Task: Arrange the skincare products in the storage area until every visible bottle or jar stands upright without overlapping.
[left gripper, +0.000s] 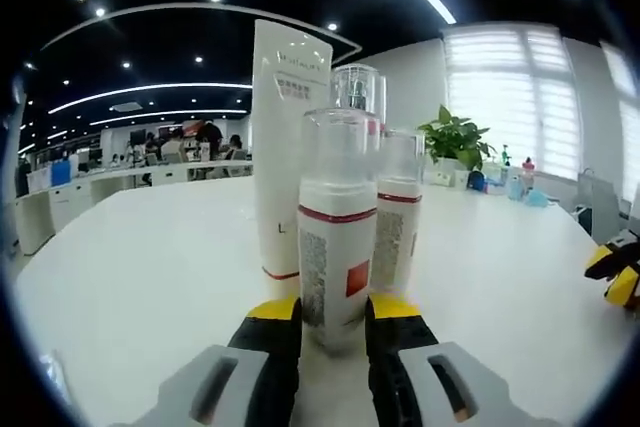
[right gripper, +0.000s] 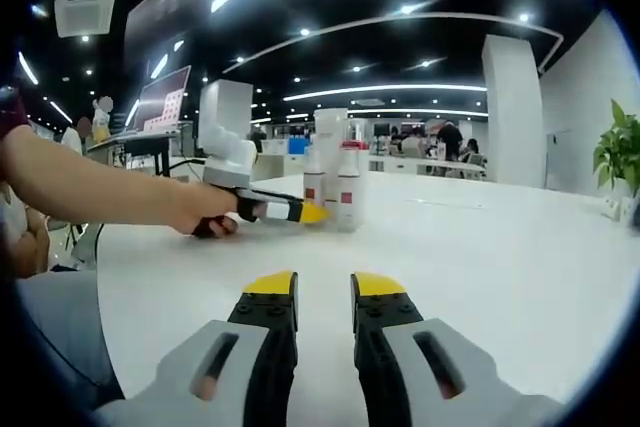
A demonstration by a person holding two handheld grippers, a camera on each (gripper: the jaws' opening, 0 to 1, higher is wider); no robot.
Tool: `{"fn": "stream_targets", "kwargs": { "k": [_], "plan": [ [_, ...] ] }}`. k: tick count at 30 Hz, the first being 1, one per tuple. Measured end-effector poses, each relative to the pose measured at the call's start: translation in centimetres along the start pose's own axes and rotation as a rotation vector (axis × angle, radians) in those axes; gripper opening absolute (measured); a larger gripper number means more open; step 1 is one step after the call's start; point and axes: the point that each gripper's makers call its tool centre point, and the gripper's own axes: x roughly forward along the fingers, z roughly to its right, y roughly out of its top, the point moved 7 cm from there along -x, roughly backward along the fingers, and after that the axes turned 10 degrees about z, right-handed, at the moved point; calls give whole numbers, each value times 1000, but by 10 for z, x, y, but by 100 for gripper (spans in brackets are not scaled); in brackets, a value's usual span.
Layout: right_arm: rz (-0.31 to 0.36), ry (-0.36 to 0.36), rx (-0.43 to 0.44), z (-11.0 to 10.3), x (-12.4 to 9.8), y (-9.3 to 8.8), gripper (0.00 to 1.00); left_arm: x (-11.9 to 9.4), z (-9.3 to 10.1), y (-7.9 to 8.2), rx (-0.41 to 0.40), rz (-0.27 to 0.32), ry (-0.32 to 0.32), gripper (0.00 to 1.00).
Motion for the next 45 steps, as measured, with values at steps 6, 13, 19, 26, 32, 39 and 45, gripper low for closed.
{"fn": "stream_targets", "kwargs": {
  "k": [6, 13, 19, 26, 32, 39, 45],
  "plan": [
    [-1, -1, 1, 0, 0, 0, 19, -1, 1, 0, 11, 4, -4, 30],
    [2, -2, 5, 1, -1, 0, 19, -14, -1, 5, 14, 62, -5, 36],
    [2, 0, 3, 0, -1, 0, 19, -21, -5, 7, -52, 94, -4, 27],
    [5, 0, 4, 0, -1, 1, 19, -20, -3, 8, -55, 106, -18, 24],
    [10, -2, 11, 1, -1, 1, 19, -21, -3, 9, -65, 116, -9, 27],
    [6, -3, 33, 1, 1, 0, 22, -38, -1, 12, -111, 126, -15, 33],
    [19, 11, 153, 5, 10, 5, 35, -74, 9, 22, -48, 155, -5, 39]
  ]
}}
